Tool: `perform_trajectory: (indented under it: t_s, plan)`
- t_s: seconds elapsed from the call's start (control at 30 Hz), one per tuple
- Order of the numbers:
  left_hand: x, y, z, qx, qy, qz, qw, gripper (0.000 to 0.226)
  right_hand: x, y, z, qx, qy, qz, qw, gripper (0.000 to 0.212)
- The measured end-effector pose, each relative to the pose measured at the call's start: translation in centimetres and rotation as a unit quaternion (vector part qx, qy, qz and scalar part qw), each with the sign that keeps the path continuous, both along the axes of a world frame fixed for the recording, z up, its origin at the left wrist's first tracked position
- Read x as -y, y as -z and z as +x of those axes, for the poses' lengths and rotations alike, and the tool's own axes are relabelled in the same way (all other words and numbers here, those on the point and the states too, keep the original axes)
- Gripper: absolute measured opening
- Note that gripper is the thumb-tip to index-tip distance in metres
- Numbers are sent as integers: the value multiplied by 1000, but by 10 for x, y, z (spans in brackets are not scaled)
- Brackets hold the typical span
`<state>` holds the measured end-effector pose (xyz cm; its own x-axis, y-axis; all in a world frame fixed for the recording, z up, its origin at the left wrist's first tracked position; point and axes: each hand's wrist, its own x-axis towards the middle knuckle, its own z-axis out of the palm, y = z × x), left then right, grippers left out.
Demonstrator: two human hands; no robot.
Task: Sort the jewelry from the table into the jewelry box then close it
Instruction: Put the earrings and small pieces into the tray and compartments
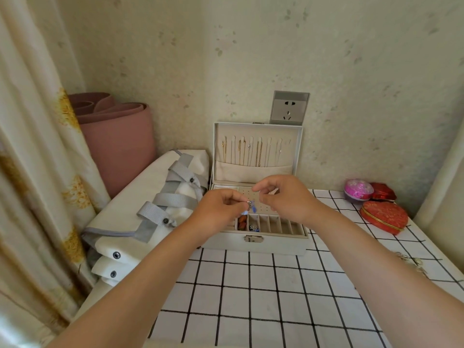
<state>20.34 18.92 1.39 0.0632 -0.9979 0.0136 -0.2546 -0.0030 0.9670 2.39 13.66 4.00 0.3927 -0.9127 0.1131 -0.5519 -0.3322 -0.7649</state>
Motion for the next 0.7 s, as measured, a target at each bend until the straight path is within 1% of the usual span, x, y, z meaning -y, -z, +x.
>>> perform_trajectory:
  t_s: [0.07, 0.13, 0.3, 0.4, 0.47, 0.6, 0.7]
  plan:
    - [-1, -1, -1, -16, -3, 2, 1000, 7, 0, 2, 1, -15, 24, -37, 999, 18]
    - [-1, -1, -2, -29, -15, 2, 999, 7, -1, 1, 2, 0, 32, -45, 998, 13]
    - [-1, -2, -4, -86, -41, -3, 995, 9, -6, -7, 5, 11, 0, 4, 1000, 15]
    - [-2, -3, -5, -102, -51, -3, 993, 10, -7, -7, 5, 27, -7, 28, 999, 11]
    - [-2, -3, -5, -109, -58, -1, 992, 9, -5, -6, 5, 38, -9, 30, 999, 4]
    - [-3, -3, -6, -120, -40, 21, 992, 10, -1, -3, 3, 32, 1, 2, 999, 10]
    - [-3, -2, -8, -120, -33, 33, 992, 8, 1, 2, 3, -2, 20, -54, 998, 9]
